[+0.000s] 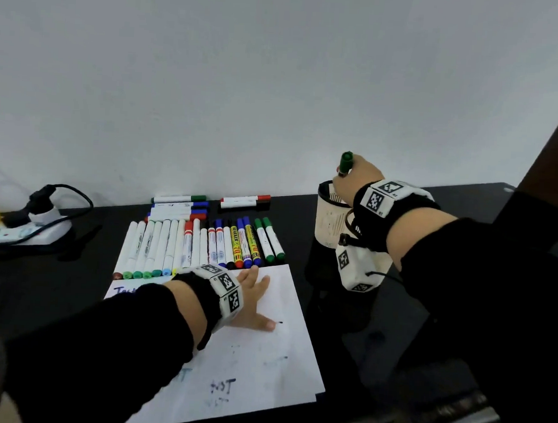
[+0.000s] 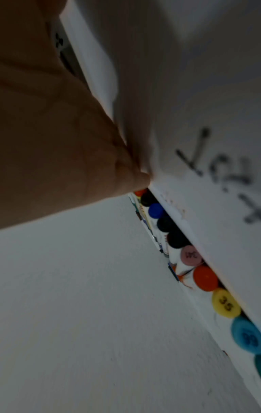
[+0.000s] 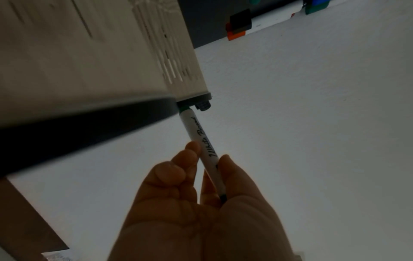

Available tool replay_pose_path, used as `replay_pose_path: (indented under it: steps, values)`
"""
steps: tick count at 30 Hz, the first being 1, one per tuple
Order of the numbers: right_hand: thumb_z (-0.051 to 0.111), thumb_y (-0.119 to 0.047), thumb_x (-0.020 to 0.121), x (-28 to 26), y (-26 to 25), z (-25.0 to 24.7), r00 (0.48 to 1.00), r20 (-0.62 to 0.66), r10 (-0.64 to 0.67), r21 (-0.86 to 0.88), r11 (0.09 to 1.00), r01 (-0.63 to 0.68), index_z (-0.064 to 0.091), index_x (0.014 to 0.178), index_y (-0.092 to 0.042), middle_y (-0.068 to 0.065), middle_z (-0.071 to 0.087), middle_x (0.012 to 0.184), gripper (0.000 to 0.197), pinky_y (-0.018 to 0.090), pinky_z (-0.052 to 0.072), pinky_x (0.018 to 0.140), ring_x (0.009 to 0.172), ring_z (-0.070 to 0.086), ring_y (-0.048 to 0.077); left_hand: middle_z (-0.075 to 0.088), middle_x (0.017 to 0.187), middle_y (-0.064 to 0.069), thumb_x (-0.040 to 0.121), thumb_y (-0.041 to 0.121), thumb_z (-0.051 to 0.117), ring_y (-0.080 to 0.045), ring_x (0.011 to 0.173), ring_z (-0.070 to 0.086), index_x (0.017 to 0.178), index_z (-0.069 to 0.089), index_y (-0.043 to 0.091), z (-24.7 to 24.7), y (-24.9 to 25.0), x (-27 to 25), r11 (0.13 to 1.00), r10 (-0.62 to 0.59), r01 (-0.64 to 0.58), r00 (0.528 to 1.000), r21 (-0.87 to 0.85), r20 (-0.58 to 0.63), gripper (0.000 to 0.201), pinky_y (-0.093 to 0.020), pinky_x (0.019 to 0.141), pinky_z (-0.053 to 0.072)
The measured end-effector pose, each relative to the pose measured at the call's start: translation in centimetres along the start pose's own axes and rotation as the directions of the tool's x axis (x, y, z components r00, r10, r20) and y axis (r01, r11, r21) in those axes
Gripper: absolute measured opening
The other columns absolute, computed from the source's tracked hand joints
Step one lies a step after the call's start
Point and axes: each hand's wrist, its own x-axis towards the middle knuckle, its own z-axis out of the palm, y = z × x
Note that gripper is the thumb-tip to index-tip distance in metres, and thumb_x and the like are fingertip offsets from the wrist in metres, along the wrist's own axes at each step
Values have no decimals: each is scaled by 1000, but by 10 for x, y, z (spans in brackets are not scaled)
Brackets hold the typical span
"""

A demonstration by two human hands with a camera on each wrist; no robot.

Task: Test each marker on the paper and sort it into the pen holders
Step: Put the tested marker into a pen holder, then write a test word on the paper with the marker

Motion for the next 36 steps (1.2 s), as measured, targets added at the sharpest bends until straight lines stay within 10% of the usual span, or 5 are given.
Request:
replay_pose_path:
  steps: [6,14,26,36]
  values:
    - [50,-18,87,16,5,15,997,74,14,-109,994,-6,48,83,-12,4,50,71,7,28,34,57,63,49,20,-26,153,-10,86,69,33,-25,144,-15,147,-17,15,7,-4,8,1000,24,-24,1000,-19,2,97,-48,117,6]
    - [51,-37,88,18,15,25,995,85,58,-159,986,-44,51,70,-12,6,56,67,31,35,47,72,73,59,31,-27,153,-9,86,70,32,-25,144,-15,147,-19,16,6,-4,10,1000,27,-27,999,-6,26,96,-48,117,4]
    - [54,-23,91,6,11,20,997,51,49,-144,989,-41,65,110,-5,13,66,110,28,34,49,84,99,62,30,-25,154,-8,86,68,34,-24,144,-15,147,-18,16,4,-3,5,999,22,-21,1000,-36,21,96,-46,117,4]
    - [48,-16,92,-12,-27,35,986,96,-133,-117,983,144,60,110,-11,7,62,115,22,28,41,77,106,57,25,-28,152,-9,84,69,41,-27,143,-17,147,-18,17,-7,-28,-18,999,-34,33,998,-7,-49,101,-46,116,2]
